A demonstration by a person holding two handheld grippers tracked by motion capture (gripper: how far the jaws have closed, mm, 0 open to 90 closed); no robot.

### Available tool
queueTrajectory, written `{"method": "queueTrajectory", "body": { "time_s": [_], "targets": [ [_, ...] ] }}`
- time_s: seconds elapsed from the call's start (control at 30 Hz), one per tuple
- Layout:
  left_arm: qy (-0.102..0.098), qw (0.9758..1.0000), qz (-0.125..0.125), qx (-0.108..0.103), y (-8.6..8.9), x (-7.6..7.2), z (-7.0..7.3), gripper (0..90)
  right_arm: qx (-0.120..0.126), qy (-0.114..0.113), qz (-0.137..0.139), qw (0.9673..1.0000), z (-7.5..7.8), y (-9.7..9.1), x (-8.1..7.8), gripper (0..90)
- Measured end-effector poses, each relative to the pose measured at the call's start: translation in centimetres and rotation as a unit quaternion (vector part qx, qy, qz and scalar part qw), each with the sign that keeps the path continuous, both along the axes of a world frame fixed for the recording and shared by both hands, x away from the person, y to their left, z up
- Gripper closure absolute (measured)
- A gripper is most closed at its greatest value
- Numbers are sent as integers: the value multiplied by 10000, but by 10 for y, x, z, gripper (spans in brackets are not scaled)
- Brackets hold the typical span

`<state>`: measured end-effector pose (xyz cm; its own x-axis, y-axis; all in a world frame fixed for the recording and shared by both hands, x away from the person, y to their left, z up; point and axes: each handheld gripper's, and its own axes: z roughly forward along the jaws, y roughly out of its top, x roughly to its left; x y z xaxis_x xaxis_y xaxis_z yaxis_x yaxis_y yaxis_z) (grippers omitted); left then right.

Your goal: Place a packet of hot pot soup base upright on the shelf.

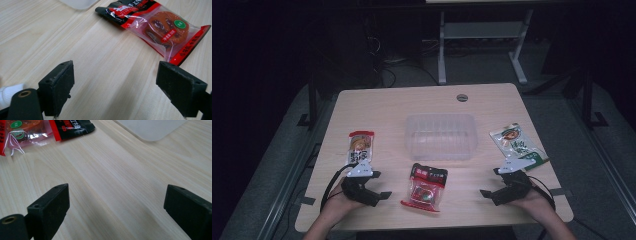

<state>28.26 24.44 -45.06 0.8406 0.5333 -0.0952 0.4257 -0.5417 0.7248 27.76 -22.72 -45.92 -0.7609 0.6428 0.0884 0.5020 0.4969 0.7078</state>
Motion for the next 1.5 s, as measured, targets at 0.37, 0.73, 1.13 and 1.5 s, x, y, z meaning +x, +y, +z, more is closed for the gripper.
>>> {"method": "queueTrajectory", "body": {
  "time_s": [0.37, 0.73, 1.13, 1.5],
  "targets": [
    [135, 9998, -19, -125, -5, -4, 10, 439, 131, 11, -46, 9999, 2, 1, 1, 65],
    [323, 9982, -413, -304, -36, -7, 23, 806, 13, 58, 83, 9999, 2, 11, -5, 66],
    [423, 9948, -867, -327, -77, -6, 25, 896, 1, 130, 8, 9999, 0, 10, -2, 69],
    [486, 9897, -1336, -161, -124, -8, 18, 896, 18, 103, 12, 9999, 0, 9, -3, 70]
  ]
}}
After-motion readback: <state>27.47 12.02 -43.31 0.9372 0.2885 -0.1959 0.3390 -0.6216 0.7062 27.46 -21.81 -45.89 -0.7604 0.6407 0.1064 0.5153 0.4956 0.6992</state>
